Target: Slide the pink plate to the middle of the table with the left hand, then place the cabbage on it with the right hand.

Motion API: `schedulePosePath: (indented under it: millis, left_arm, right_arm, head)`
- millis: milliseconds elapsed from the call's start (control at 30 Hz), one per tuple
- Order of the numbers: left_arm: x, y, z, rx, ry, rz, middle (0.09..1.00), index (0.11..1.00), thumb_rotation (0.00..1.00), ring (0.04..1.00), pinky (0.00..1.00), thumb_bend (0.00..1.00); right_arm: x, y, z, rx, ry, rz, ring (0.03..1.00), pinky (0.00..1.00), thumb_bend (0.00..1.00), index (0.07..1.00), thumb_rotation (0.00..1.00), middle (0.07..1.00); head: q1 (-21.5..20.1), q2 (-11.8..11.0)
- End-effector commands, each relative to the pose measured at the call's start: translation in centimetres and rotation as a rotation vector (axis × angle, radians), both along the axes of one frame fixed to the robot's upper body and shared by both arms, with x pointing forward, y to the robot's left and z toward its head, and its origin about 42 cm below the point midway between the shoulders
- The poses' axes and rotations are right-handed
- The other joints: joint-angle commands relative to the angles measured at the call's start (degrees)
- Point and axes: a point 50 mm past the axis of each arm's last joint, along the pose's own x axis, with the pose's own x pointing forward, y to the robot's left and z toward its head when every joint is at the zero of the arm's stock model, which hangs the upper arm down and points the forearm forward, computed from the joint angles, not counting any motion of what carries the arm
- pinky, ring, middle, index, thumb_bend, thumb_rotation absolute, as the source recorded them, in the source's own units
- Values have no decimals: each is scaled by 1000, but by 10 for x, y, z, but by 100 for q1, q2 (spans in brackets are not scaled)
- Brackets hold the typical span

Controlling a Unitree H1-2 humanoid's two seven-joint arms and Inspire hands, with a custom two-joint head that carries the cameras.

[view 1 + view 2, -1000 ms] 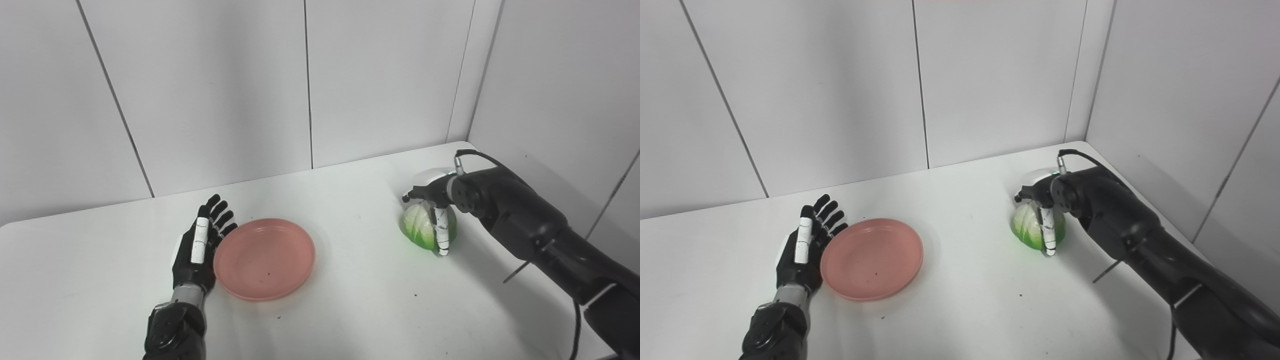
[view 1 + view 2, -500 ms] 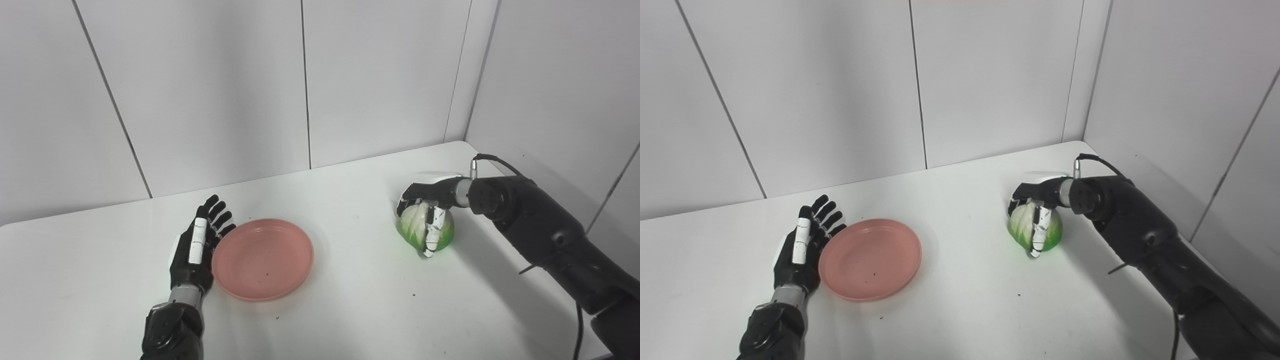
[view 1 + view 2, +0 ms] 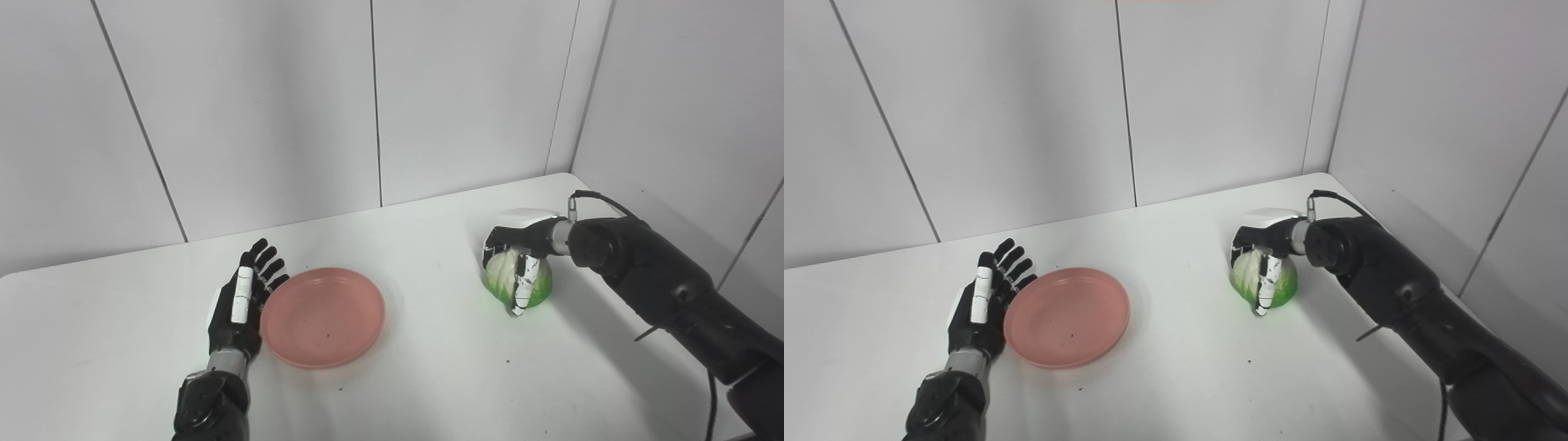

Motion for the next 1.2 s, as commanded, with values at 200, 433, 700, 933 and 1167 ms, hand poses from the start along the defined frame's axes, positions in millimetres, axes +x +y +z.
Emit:
schedulePosePath:
  millis: [200,433,700,933,1167]
  left_arm:
    - [-4,2,-8,4,41,7,898,857,808,868,788,925]
    - [-3,0,-9,1,47,6,897,853,804,870,792,934]
    - [-3,-7,-10,0,46,3,900,849,804,879,810,937]
    - [-4,-10,-9,-11,42,2,898,850,812,891,819,922]
    - [-5,-13,-7,-3,30,-2,905,859,830,889,817,906]
  right_arm:
    - [-2,1,33,-70,-30,23,336,239,519,528,0,443]
    - [3,22,83,-74,-108,95,347,250,523,515,0,445]
    - [10,52,134,-69,-184,148,383,297,525,493,0,484]
    - [20,70,152,-68,-217,210,372,292,526,495,0,479]
    - [18,86,167,-52,-251,255,338,269,523,520,0,431]
  head:
    - [43,28]
    - [63,17]
    - [121,2]
    - [219,-8]
    - [581,15]
